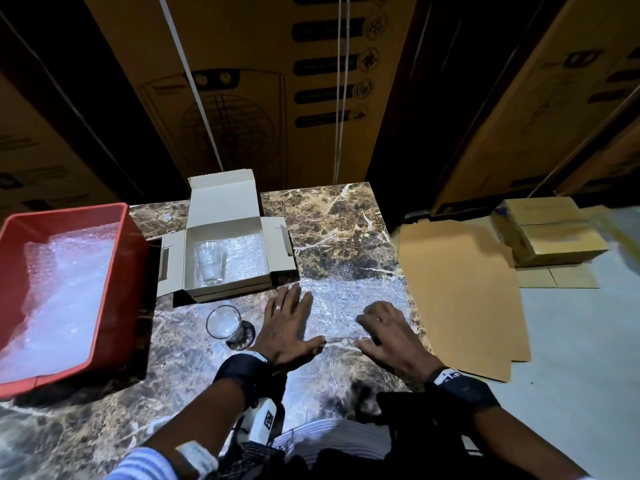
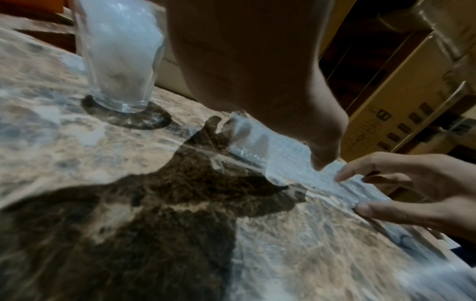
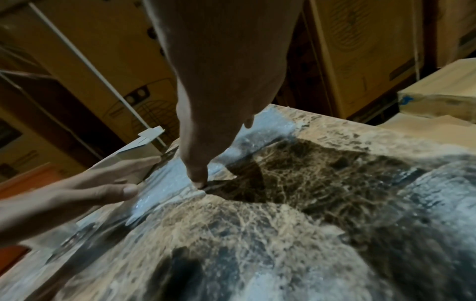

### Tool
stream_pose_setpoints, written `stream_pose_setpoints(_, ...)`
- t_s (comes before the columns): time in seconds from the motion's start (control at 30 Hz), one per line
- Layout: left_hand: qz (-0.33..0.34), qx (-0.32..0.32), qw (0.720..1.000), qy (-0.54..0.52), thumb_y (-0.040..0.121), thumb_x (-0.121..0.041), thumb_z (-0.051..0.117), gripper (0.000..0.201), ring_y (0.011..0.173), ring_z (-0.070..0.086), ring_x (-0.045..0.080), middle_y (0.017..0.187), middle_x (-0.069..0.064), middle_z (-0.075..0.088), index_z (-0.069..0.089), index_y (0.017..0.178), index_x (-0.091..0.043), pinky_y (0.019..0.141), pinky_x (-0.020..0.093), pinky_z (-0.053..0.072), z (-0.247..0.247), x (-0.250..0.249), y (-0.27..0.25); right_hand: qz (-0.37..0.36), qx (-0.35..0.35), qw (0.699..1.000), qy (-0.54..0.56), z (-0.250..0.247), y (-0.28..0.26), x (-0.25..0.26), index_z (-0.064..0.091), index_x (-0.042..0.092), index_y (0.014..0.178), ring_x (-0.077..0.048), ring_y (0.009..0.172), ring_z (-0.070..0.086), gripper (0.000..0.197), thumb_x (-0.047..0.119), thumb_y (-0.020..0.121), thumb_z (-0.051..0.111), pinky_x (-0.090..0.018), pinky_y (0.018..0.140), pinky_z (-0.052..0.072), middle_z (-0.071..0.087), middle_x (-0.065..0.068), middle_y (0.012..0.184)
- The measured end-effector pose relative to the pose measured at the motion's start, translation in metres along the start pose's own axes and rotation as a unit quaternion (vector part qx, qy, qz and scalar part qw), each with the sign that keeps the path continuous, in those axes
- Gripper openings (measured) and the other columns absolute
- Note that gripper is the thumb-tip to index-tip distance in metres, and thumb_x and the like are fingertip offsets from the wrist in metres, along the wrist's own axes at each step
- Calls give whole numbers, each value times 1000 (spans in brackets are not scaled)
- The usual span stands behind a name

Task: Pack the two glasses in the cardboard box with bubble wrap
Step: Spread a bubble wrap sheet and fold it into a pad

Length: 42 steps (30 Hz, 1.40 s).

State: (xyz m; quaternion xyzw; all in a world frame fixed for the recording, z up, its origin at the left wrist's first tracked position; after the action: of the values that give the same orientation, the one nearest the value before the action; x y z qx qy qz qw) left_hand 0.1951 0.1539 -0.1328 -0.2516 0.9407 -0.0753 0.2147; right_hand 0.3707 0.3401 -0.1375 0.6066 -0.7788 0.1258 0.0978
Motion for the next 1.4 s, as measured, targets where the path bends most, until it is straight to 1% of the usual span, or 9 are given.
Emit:
stream_pose_setpoints(0.17, 50, -37, 998, 28, 77, -78, 57, 88, 146, 22, 28, 155, 5, 29, 36, 149, -33, 118, 49, 20, 1, -16, 6, -49, -12, 999, -11, 1, 9, 7, 65, 26, 102, -19, 97, 47, 24, 43, 101, 49, -41, 80, 46, 57, 4, 100)
stream_pose_setpoints(0.4, 90, -50, 994, 23, 77, -49, 62, 43, 112, 42, 22, 118, -5, 47, 55, 116, -31, 96, 39, 28, 3, -24, 5, -18, -27, 999, 32, -5, 10, 22, 59, 21, 98, -17, 86, 44, 24, 34, 104, 40, -36, 77, 43, 55, 2, 93)
stream_pose_setpoints(0.67, 45, -48, 997, -30, 87, -36, 50, 21, 98, 53, 18, 97, -8, 62, 65, 99, -27, 95, 41, 30, -7, 3, -4, 8, 9, 999, 42, -3, -26, 8, 49, 30, 109, -10, 89, 42, 36, 64, 99, 46, -30, 76, 44, 49, 10, 102)
stream_pose_setpoints(0.9, -24, -64, 990, -122, 88, -37, 60, 14, 84, 60, 17, 82, -11, 68, 71, 90, -28, 84, 41, 46, -13, 37, -12, 86, -50, 988, 120, -18, -42, -29, 60, 29, 92, -5, 83, 49, 9, 23, 87, 55, -31, 70, 42, 53, 15, 91)
stream_pose_setpoints(1.0, -45, -81, 979, -183, 92, -30, 65, 7, 77, 66, 15, 79, -8, 71, 71, 91, -26, 76, 37, 54, -17, 37, -12, 162, -80, 957, 227, -34, -40, -37, 66, 30, 82, -2, 65, 58, 15, 18, 90, 64, -29, 60, 47, 66, 11, 73)
stream_pose_setpoints(1.13, -91, -97, 951, -277, 95, -28, 63, 18, 77, 72, 15, 83, -5, 75, 64, 111, -36, 75, 40, 60, -16, 37, -8, 245, -109, 892, 364, -46, -35, -47, 70, 25, 100, -13, 56, 66, 22, 6, 90, 70, -32, 53, 55, 74, -1, 81)
stream_pose_setpoints(1.27, -119, -146, 921, -340, 97, -29, 68, 32, 77, 67, 20, 88, 1, 70, 53, 123, -38, 70, 45, 58, -23, 29, -2, 266, -156, 866, 393, -52, -24, -52, 66, 20, 115, 4, 54, 57, 27, 5, 93, 69, -13, 49, 46, 67, -2, 91)
stream_pose_setpoints(1.33, -121, -143, 914, -359, 92, -32, 76, 47, 91, 61, 12, 105, -4, 63, 49, 131, -38, 81, 35, 50, -27, 21, 1, 270, -168, 853, 413, -54, -18, -51, 63, 18, 119, 3, 55, 60, 29, 3, 95, 67, -11, 48, 45, 64, -6, 92)
stream_pose_setpoints(1.4, -130, -119, 907, -382, 87, -29, 82, 66, 107, 58, 17, 122, -2, 59, 44, 140, -39, 91, 39, 50, -26, 19, 4, 278, -174, 846, 420, -51, -13, -55, 62, 21, 119, 1, 58, 63, 28, 5, 96, 65, -15, 48, 48, 65, -9, 97)
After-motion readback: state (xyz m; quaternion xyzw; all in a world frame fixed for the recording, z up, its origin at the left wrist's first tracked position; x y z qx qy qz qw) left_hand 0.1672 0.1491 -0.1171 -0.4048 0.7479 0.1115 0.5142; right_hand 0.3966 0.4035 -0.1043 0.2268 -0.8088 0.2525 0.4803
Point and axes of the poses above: each hand's wrist, its own y-axis towards the middle knuckle, its own z-axis out of the palm, x = y × z, the point moved 4 cm from there along y, towards the middle knuckle
